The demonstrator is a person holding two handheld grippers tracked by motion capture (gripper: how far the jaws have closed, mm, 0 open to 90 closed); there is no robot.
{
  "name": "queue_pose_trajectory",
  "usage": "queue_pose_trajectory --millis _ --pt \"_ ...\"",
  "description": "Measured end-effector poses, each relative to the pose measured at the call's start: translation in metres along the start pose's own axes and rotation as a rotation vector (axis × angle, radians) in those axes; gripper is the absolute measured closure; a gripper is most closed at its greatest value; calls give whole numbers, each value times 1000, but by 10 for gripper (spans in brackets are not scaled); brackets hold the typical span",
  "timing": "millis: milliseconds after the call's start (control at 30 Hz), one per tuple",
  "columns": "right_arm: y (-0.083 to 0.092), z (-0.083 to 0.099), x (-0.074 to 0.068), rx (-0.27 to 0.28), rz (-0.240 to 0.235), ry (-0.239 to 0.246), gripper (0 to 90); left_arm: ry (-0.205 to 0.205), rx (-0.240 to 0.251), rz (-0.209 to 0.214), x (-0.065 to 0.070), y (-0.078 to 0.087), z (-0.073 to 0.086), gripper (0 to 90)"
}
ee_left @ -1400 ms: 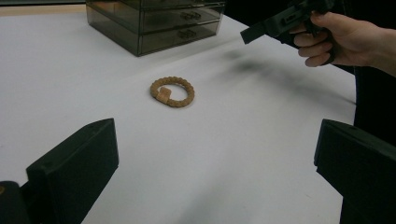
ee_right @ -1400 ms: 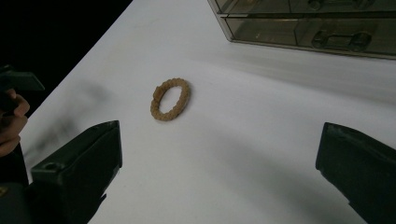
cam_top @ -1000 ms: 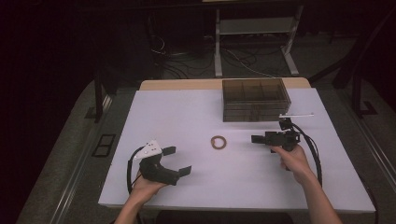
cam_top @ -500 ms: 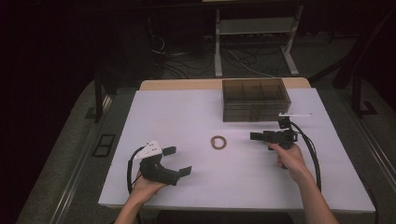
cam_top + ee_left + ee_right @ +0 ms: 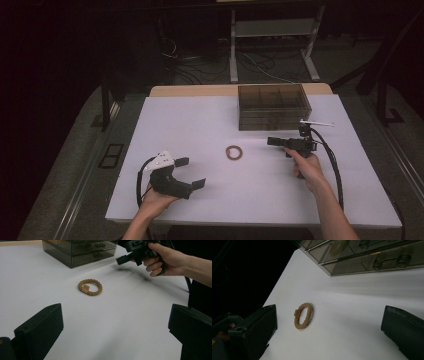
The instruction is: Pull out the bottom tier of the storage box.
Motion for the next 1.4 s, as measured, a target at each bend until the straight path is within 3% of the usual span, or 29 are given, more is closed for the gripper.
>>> queue_pose_trajectory --millis 400,633,800,1167,1333,1367,1400 --pt "-4 -6 4 36 -37 -111 0 -12 -16 14 3 -3 1 0" --pt "-4 -14 4 85 -82 -235 60 -14 -16 13 3 -3 1 0" --pt "-6 -17 7 105 -80 -279 59 -17 -16 14 3 -3 1 0" --pt "-8 -28 17 176 -61 -344 61 -24 -28 20 4 -5 3 0" --pt "-8 -31 22 202 -45 -343 61 -23 -29 21 4 -5 3 0" --pt "-8 -32 24 209 -45 -345 74 -22 -33 22 4 -6 3 0" --pt "-8 -33 25 214 -46 -351 176 -23 -34 22 4 -6 3 0"
Point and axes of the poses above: each handheld gripper's, and its own axes: y roughly backward along the jaws, z roughly out of its underside, x roughly to its right, the point moved 10 cm from there along -y, roughly forward along the jaws, and after that the axes turned 15 degrees about -y, right-handed, at the moved point
